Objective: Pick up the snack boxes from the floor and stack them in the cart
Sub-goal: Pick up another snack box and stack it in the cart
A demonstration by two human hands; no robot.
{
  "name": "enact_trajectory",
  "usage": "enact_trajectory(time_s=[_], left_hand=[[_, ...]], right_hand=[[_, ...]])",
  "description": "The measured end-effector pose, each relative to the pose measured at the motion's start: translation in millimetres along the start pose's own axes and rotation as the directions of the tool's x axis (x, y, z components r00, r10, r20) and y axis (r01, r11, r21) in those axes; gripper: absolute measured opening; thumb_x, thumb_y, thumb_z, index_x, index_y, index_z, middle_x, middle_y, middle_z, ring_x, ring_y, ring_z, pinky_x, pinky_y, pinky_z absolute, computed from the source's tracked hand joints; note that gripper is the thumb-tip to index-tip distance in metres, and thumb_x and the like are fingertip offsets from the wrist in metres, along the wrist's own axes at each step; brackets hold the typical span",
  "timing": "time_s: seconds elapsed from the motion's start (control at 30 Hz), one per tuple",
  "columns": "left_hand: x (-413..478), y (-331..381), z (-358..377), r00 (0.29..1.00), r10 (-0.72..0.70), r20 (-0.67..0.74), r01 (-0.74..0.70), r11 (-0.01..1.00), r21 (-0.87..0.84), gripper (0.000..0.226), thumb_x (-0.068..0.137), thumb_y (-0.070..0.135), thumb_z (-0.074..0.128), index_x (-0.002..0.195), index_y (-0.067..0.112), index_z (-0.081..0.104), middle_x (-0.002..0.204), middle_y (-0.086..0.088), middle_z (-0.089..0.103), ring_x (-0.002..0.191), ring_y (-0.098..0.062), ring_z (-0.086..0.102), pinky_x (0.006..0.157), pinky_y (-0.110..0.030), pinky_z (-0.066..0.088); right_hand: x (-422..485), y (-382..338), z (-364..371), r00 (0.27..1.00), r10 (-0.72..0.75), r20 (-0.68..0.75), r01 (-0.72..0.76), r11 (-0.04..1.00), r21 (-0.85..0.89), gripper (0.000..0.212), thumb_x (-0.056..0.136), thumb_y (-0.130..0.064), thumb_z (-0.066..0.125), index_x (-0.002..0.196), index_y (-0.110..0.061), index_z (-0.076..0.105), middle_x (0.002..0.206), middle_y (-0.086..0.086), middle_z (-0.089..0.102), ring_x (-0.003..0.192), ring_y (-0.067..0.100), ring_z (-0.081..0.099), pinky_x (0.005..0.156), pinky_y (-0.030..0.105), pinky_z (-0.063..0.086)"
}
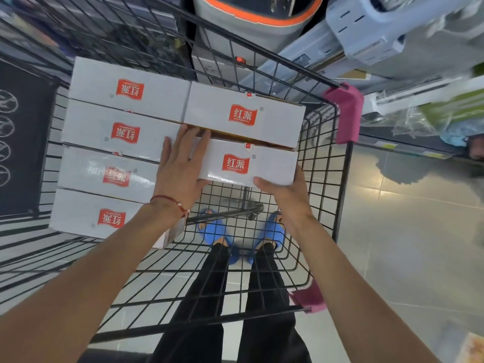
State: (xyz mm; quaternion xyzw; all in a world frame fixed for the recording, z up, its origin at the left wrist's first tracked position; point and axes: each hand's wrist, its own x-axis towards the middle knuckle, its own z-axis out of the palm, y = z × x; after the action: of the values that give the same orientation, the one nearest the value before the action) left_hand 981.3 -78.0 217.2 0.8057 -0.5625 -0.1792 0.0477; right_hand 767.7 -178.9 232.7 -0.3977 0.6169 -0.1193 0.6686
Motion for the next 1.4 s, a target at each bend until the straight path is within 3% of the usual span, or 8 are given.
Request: enact_trajectory(time_s=[0.1, 0.6, 0.83, 0.97, 1.07, 1.17, 1.3, 1.4], left_hand=[[2.6, 1.5, 1.7, 0.998, -0.009, -0.064, 0.007, 0.999, -0.032, 0.113, 0.067, 0.015, 0.091, 0.155, 0.011, 0.021, 0.156, -0.02, 0.026, 0.149, -0.037, 0.021, 0.121, -0.059, 0.018], [17.5, -7.1, 18.2, 0.992, 0.002, -0.124, 0.001, 1.0, 0.019, 0.103, 0.083, 0.034, 0.077, 0.159, 0.005, 0.014, 0.166, -0.021, 0.008, 0.154, -0.036, 0.007, 0.124, -0.049, 0.017], [27.6, 0.2, 18.7, 0.989, -0.017, -0.145, 0.027, 0.997, 0.071, 0.096, 0.085, 0.04, 0.07, 0.158, 0.006, 0.019, 0.165, -0.024, 0.013, 0.152, -0.039, 0.015, 0.123, -0.047, 0.023], [29.0, 2.8, 19.7, 0.99, -0.006, -0.139, 0.021, 0.994, 0.107, 0.095, 0.086, 0.037, 0.07, 0.158, 0.004, 0.019, 0.163, -0.026, 0.015, 0.151, -0.041, 0.018, 0.121, -0.049, 0.028], [28.5, 5.5, 21.0, 0.99, -0.014, -0.139, 0.031, 0.992, 0.119, 0.093, 0.087, 0.038, 0.069, 0.158, 0.003, 0.019, 0.163, -0.026, 0.015, 0.151, -0.041, 0.019, 0.118, -0.05, 0.032], [29.1, 5.9, 20.7, 0.993, -0.016, -0.119, 0.031, 0.992, 0.125, 0.092, 0.09, 0.037, 0.067, 0.158, 0.003, 0.016, 0.164, -0.026, 0.013, 0.152, -0.041, 0.017, 0.116, -0.051, 0.034], [30.4, 5.2, 19.8, 0.998, -0.019, -0.067, 0.027, 0.993, 0.115, 0.092, 0.092, 0.03, 0.067, 0.159, 0.004, 0.01, 0.164, -0.027, 0.008, 0.152, -0.042, 0.012, 0.12, -0.052, 0.027], [29.2, 10.1, 15.3, 0.998, -0.054, -0.026, 0.056, 0.994, 0.094, 0.091, 0.094, 0.02, 0.067, 0.159, 0.006, 0.006, 0.165, -0.026, 0.004, 0.153, -0.041, 0.008, 0.121, -0.053, 0.025]], right_hand=[[7.2, 2.2, -6.4, 0.997, 0.036, 0.075, -0.036, 0.999, -0.005, 0.087, 0.064, -0.02, 0.097, 0.14, -0.024, 0.053, 0.125, -0.007, 0.074, 0.123, 0.013, 0.065, 0.112, 0.038, 0.048], [5.1, -1.9, -16.7, 0.985, -0.173, -0.024, 0.168, 0.978, -0.127, 0.058, 0.091, -0.017, 0.08, 0.143, -0.023, 0.054, 0.127, -0.008, 0.072, 0.121, 0.006, 0.066, 0.108, 0.031, 0.053], [7.2, -6.8, -20.3, 0.986, -0.164, 0.006, 0.159, 0.951, -0.263, 0.068, 0.094, -0.048, 0.073, 0.153, -0.039, 0.04, 0.139, -0.02, 0.063, 0.136, 0.006, 0.054, 0.119, 0.041, 0.042], [9.4, -3.0, -19.5, 0.994, -0.096, -0.06, 0.078, 0.966, -0.248, 0.076, 0.088, -0.064, 0.071, 0.151, -0.031, 0.046, 0.128, -0.022, 0.066, 0.118, -0.011, 0.06, 0.111, 0.032, 0.049], [8.6, -4.8, -12.9, 0.984, -0.135, -0.119, 0.109, 0.973, -0.204, 0.056, 0.094, -0.048, 0.073, 0.14, -0.022, 0.057, 0.119, -0.008, 0.075, 0.11, 0.006, 0.071, 0.103, 0.035, 0.056], [4.5, -8.8, -6.8, 0.974, -0.188, -0.126, 0.158, 0.964, -0.215, 0.055, 0.102, -0.033, 0.066, 0.15, -0.018, 0.044, 0.126, -0.005, 0.072, 0.114, 0.004, 0.068, 0.102, 0.023, 0.053], [-4.3, -6.8, -9.2, 0.988, -0.139, -0.067, 0.116, 0.955, -0.272, 0.071, 0.107, -0.031, 0.056, 0.164, -0.022, 0.016, 0.125, -0.013, 0.062, 0.121, 0.004, 0.057, 0.115, 0.034, 0.041], [-18.5, -10.9, -8.8, 0.998, -0.055, -0.005, 0.053, 0.981, -0.189, 0.081, 0.108, -0.018, 0.054, 0.166, -0.024, -0.002, 0.152, 0.0, 0.048, 0.136, 0.012, 0.048, 0.114, 0.029, 0.037]])
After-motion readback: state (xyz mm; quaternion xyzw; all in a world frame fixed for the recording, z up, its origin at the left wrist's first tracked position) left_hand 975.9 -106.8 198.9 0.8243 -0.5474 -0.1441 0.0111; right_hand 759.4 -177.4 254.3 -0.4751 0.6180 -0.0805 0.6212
